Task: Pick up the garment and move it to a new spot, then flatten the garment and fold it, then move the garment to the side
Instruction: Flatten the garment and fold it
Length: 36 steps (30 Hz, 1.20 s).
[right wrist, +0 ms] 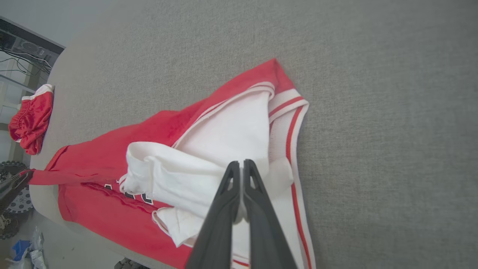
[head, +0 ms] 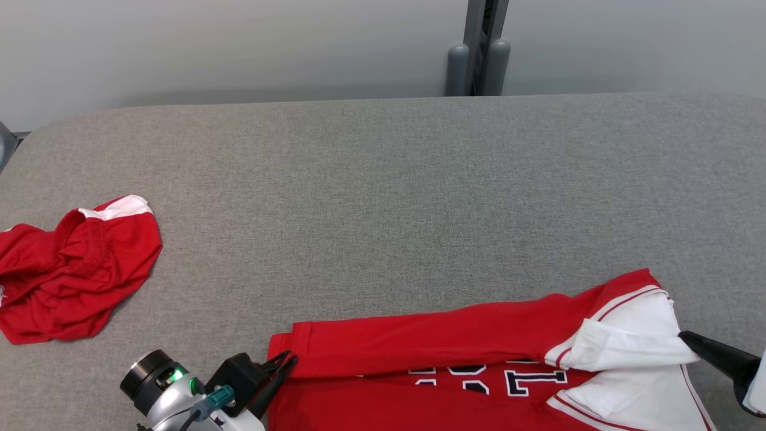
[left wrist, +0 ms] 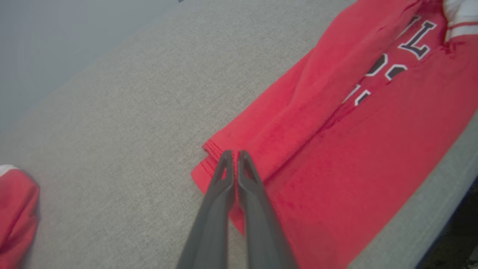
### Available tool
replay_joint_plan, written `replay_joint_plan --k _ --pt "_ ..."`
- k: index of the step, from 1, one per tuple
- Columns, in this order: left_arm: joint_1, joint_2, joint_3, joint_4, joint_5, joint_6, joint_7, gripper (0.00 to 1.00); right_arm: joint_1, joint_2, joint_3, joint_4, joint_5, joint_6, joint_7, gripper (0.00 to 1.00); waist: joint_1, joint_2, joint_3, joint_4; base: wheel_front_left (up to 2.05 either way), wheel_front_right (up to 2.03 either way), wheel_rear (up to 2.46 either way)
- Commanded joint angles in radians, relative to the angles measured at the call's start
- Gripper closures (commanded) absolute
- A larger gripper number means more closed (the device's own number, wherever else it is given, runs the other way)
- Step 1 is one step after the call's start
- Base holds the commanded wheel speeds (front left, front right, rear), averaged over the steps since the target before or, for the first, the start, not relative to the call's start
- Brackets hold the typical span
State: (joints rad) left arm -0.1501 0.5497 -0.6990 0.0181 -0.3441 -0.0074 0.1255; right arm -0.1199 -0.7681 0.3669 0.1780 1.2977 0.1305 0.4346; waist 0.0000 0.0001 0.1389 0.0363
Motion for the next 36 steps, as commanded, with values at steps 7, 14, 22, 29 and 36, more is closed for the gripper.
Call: replay_joint_plan --k 7,14,22,29,36 --pt "-0.001 0.005 -0.005 -0.007 -0.005 0.004 0.009 1.00 0.045 0.020 -0.060 -0.020 -0.046 0.000 0.056 1.00 0.0000 -0.0001 0.006 0.000 0.00 0.00 0.00" --pt "-0.010 -0.003 -0.017 0.006 0.003 0.010 0.008 1.00 0.079 0.056 -0.119 -0.038 -0.092 0.000 0.125 1.00 0.0000 -0.0001 0.013 -0.001 0.00 0.00 0.00" --pt "-0.020 -0.011 -0.030 0.019 0.009 0.011 0.003 1.00 0.121 0.092 -0.193 -0.068 -0.160 0.000 0.210 0.76 0.0000 -0.0001 0.020 -0.003 0.00 0.00 0.00" --pt "-0.019 -0.006 -0.026 0.018 -0.009 0.022 0.013 0.00 0.143 0.155 -0.290 -0.079 -0.241 0.000 0.286 0.00 0.0000 -0.0001 0.021 -0.001 0.00 0.00 0.00" --pt "-0.031 -0.027 0.046 -0.008 -0.036 0.095 -0.037 0.00 0.102 0.231 -0.401 -0.129 -0.345 0.000 0.234 0.00 0.0000 -0.0001 0.016 0.001 0.00 0.00 0.00"
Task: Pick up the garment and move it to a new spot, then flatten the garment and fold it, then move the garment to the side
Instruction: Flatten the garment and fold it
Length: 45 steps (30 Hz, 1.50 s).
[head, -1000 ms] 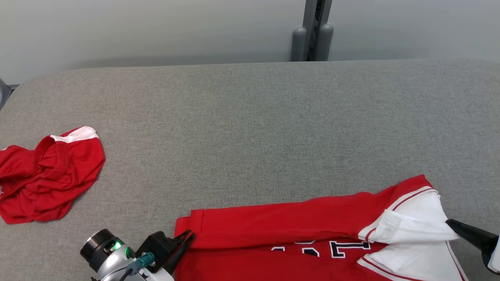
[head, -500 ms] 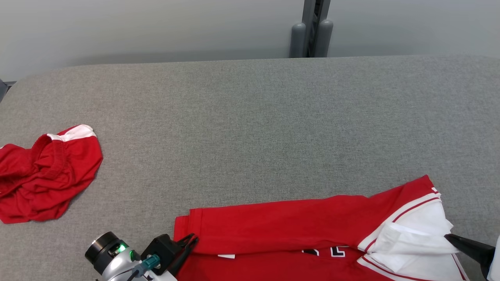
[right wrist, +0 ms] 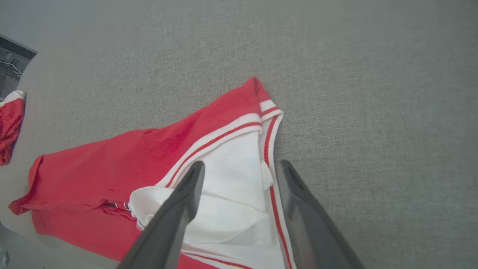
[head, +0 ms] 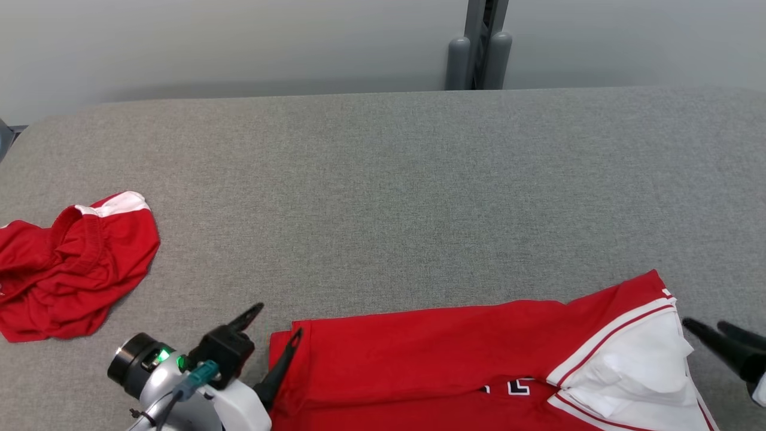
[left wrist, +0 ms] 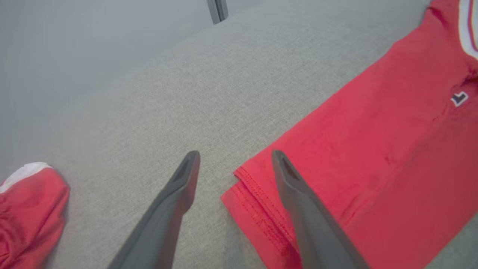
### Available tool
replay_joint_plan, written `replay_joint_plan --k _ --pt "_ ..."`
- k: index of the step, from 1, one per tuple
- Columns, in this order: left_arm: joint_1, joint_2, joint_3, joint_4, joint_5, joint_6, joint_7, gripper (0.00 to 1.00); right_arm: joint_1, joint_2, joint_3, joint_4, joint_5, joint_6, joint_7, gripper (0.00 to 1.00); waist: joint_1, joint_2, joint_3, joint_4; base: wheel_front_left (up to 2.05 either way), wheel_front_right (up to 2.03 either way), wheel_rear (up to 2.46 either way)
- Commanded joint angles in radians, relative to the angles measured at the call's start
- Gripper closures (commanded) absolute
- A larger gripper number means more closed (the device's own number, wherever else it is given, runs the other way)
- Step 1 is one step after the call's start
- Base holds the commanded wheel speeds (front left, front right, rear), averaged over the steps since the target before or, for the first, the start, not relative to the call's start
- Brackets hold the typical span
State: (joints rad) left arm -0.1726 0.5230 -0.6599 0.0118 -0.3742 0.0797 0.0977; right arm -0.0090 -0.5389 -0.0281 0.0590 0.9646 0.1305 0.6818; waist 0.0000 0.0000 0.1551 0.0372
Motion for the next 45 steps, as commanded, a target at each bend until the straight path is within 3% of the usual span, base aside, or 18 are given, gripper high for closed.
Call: replay_joint_plan --k 1,5,9,11,12,14,15,19,21,29,45 --pt "-0.012 -0.009 0.023 -0.004 -0.011 0.025 -0.026 0.00 -0.020 0.014 -0.021 -0.016 -0.029 0.000 -0.037 0.00 0.0000 0.0000 -0.001 0.000 0.00 0.00 0.00" --pt "-0.021 -0.068 0.089 -0.003 -0.046 0.088 -0.114 0.00 -0.051 0.059 -0.033 -0.045 -0.106 0.000 -0.170 0.00 0.0000 0.0000 -0.004 -0.004 0.00 0.00 0.00" --pt "-0.008 -0.163 0.168 0.014 -0.133 0.124 -0.239 0.00 -0.081 0.077 0.004 -0.062 -0.206 0.000 -0.405 0.00 0.0000 0.0000 -0.005 -0.012 0.00 0.00 0.00" --pt "-0.005 -0.210 0.208 0.032 -0.171 0.128 -0.304 0.00 -0.085 0.087 0.033 -0.054 -0.235 0.000 -0.542 0.00 0.0000 0.0000 -0.003 -0.016 0.00 0.00 0.00" --pt "-0.005 -0.210 0.208 0.032 -0.171 0.128 -0.304 0.00 -0.085 0.087 0.033 -0.054 -0.235 0.000 -0.542 0.00 0.0000 0.0000 -0.003 -0.016 0.00 0.00 0.00" --pt "-0.011 -0.248 0.234 0.051 -0.172 0.130 -0.342 0.00 -0.085 0.092 0.069 -0.038 -0.263 0.000 -0.664 0.00 0.0000 0.0000 0.002 -0.022 0.00 0.00 0.00" --pt "-0.007 -0.279 0.261 0.063 -0.157 0.128 -0.357 0.00 -0.082 0.094 0.106 -0.006 -0.296 0.000 -0.773 0.00 0.0000 0.0000 0.006 -0.027 0.00 0.00 0.00" --pt "0.023 -0.332 0.338 0.039 -0.050 0.113 -0.361 0.00 -0.081 0.114 0.155 0.080 -0.363 0.000 -0.911 0.00 0.0000 0.0000 0.010 -0.038 0.00 0.00 0.00" --pt "0.061 -0.369 0.385 0.050 0.010 0.081 -0.361 0.00 -0.075 0.138 0.169 0.135 -0.379 0.000 -0.939 0.00 0.0000 0.0000 0.009 -0.046 0.00 0.00 0.00" --pt "0.101 -0.424 0.447 0.103 0.110 -0.003 -0.362 0.00 -0.027 0.180 0.197 0.231 -0.298 0.000 -0.948 0.00 0.0000 0.0000 0.007 -0.052 0.00 0.00 0.00" --pt "0.093 -0.458 0.525 0.134 0.190 -0.082 -0.362 0.00 -0.034 0.166 0.326 0.409 -0.152 0.000 -0.919 0.00 0.0000 0.0000 0.017 -0.062 0.00 0.00 0.00"
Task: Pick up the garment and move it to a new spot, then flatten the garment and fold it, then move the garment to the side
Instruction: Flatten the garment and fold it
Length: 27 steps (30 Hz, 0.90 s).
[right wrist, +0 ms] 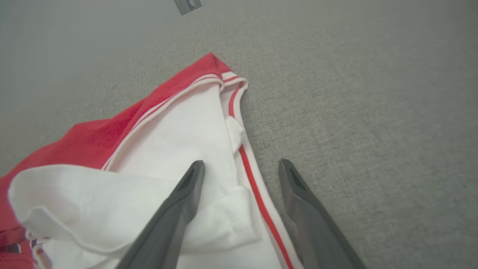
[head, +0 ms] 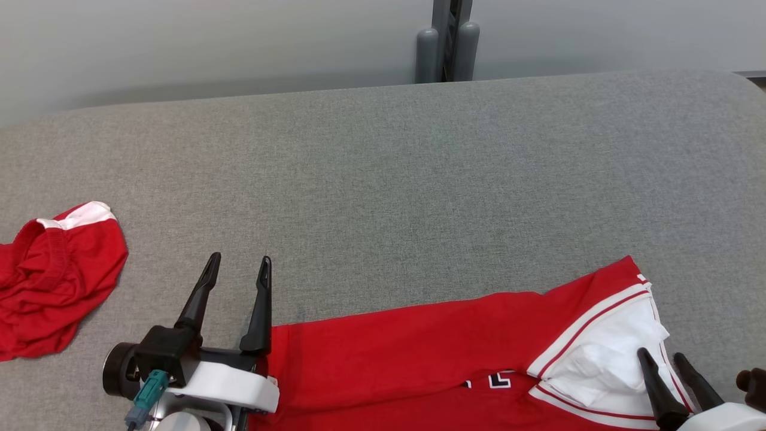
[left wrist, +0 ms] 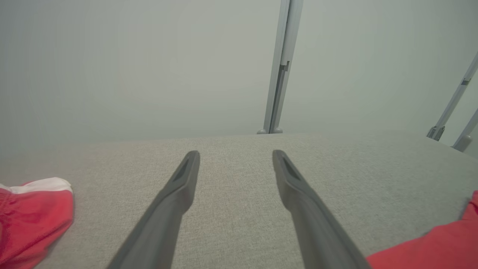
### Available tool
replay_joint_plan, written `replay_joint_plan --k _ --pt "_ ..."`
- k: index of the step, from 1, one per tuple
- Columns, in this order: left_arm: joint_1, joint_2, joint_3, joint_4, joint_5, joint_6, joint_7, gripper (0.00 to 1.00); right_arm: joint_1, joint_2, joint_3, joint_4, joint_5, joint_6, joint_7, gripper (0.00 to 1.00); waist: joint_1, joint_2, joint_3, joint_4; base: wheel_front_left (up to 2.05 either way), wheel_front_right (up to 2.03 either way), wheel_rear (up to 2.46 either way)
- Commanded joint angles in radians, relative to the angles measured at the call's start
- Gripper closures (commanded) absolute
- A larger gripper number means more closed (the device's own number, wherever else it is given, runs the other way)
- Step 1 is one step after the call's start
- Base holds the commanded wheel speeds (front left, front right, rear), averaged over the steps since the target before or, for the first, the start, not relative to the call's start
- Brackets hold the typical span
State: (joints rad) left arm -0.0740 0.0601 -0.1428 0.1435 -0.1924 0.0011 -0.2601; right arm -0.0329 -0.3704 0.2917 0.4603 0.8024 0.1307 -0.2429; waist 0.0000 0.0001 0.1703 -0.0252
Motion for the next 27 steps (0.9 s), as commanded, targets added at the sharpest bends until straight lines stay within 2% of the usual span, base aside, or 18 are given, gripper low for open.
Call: replay_joint_plan --k 1,10,12,21,27 --pt "-0.006 0.004 0.010 0.003 0.010 -0.007 -0.004 0.00 -0.016 -0.004 0.017 0.016 0.018 0.000 0.006 0.00 0.0000 -0.0001 0.003 0.000 0.00 0.00 0.00" --pt "-0.019 -0.004 0.021 0.009 0.027 -0.018 -0.004 0.00 -0.048 0.001 0.106 0.050 0.079 0.000 0.035 0.00 0.0000 -0.0001 0.015 0.003 0.00 0.00 0.00" --pt "-0.019 -0.005 0.024 0.013 0.031 -0.020 -0.004 0.00 -0.055 -0.006 0.133 0.050 0.101 0.001 0.033 1.00 0.0000 -0.0001 0.015 0.005 0.00 0.00 0.00" --pt "-0.017 -0.007 0.028 0.017 0.032 -0.023 -0.004 0.00 -0.095 -0.049 0.120 0.031 0.170 0.000 -0.005 1.00 0.0000 -0.0001 0.010 0.009 0.00 0.00 0.00" --pt "-0.019 -0.008 0.016 0.017 0.024 -0.021 -0.004 0.00 -0.134 -0.114 0.102 0.042 0.219 0.000 -0.002 1.00 0.0000 -0.0001 0.010 0.012 0.00 0.00 0.00"
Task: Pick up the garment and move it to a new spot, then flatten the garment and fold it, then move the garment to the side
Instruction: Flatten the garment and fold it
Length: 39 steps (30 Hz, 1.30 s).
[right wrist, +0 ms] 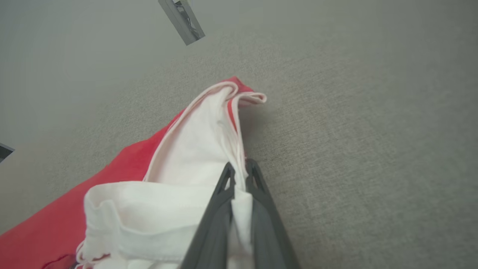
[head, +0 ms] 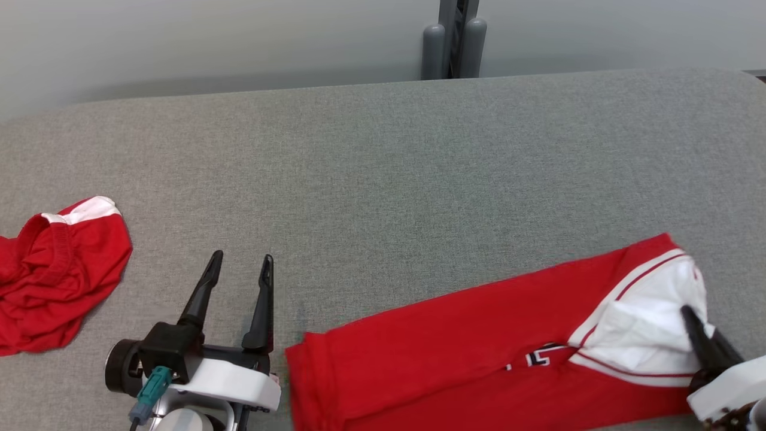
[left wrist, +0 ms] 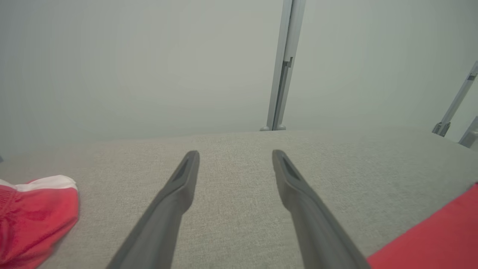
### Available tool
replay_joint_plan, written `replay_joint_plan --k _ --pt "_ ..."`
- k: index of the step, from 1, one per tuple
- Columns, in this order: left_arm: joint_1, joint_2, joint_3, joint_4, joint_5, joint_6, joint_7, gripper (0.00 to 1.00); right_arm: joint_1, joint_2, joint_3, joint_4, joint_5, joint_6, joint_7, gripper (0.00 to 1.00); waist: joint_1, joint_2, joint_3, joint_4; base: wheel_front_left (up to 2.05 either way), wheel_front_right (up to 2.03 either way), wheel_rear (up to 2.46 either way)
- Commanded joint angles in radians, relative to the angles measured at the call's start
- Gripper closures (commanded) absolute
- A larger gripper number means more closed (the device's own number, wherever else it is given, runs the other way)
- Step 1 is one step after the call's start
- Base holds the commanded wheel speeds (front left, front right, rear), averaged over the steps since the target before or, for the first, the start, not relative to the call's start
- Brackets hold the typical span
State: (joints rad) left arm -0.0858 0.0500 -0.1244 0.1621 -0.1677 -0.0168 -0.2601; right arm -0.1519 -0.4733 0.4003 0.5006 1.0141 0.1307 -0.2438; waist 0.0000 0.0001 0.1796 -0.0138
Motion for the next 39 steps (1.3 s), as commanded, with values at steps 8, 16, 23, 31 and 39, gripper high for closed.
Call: replay_joint_plan --k 8,16,23,31,39 --pt "-0.016 0.002 -0.030 0.001 -0.013 0.011 -0.004 0.00 -0.103 -0.141 -0.041 0.117 0.034 0.000 0.021 1.00 0.0000 -0.0001 0.005 0.008 0.00 0.00 0.00" --pt "-0.020 0.002 -0.037 0.005 -0.021 0.018 -0.004 0.00 -0.143 -0.176 0.009 0.116 0.051 0.000 0.040 1.00 0.0000 -0.0001 0.005 0.013 0.00 0.00 0.00" --pt "-0.016 0.003 -0.037 0.009 -0.027 0.024 -0.004 0.00 -0.126 -0.185 0.065 -0.007 0.091 0.000 0.088 1.00 0.0000 -0.0001 -0.009 -0.003 0.00 0.00 0.00" --pt "-0.009 0.002 -0.032 0.012 -0.031 0.027 -0.004 0.00 -0.080 -0.180 0.096 -0.216 0.170 0.000 0.166 1.00 0.0000 -0.0001 -0.036 -0.020 0.00 0.00 0.00" --pt "-0.015 0.003 -0.007 0.005 -0.030 0.026 -0.004 0.00 0.024 -0.071 0.070 -0.408 0.291 0.000 0.230 1.00 0.0000 -0.0001 -0.051 -0.010 0.00 0.00 0.00"
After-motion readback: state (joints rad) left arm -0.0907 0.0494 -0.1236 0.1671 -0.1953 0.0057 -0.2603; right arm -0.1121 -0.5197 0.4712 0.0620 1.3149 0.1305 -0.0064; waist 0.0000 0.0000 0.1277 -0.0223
